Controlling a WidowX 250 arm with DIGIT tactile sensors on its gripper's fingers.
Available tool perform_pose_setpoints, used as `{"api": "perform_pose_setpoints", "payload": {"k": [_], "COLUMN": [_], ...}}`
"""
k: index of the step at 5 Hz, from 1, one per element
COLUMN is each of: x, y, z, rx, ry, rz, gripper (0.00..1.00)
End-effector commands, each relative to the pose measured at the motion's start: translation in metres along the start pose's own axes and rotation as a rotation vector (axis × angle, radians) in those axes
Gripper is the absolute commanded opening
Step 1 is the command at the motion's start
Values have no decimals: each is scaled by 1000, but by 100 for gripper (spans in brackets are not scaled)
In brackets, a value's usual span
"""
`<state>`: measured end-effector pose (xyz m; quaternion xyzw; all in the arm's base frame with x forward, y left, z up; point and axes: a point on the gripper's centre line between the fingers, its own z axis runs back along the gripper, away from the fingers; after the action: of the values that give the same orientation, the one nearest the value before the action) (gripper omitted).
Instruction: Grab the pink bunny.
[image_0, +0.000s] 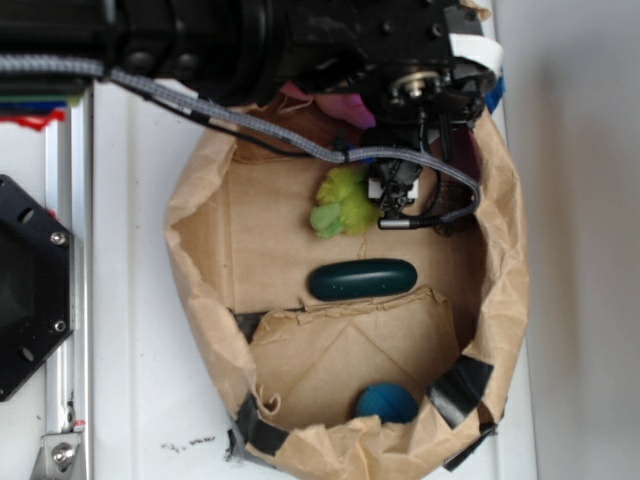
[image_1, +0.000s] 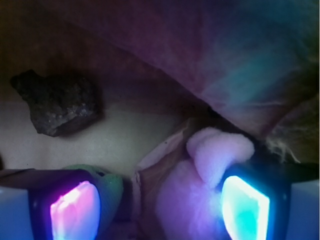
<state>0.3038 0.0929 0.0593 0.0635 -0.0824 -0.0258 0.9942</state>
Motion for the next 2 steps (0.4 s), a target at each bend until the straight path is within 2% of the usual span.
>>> {"api": "perform_pose_setpoints", "payload": {"k": [1, 2], "x": [6, 4], "y": [-7, 8], "z": [20, 29], "rx": [-92, -27], "ry": [-41, -98], "rz": [-37, 103], "gripper": [100, 100]}}
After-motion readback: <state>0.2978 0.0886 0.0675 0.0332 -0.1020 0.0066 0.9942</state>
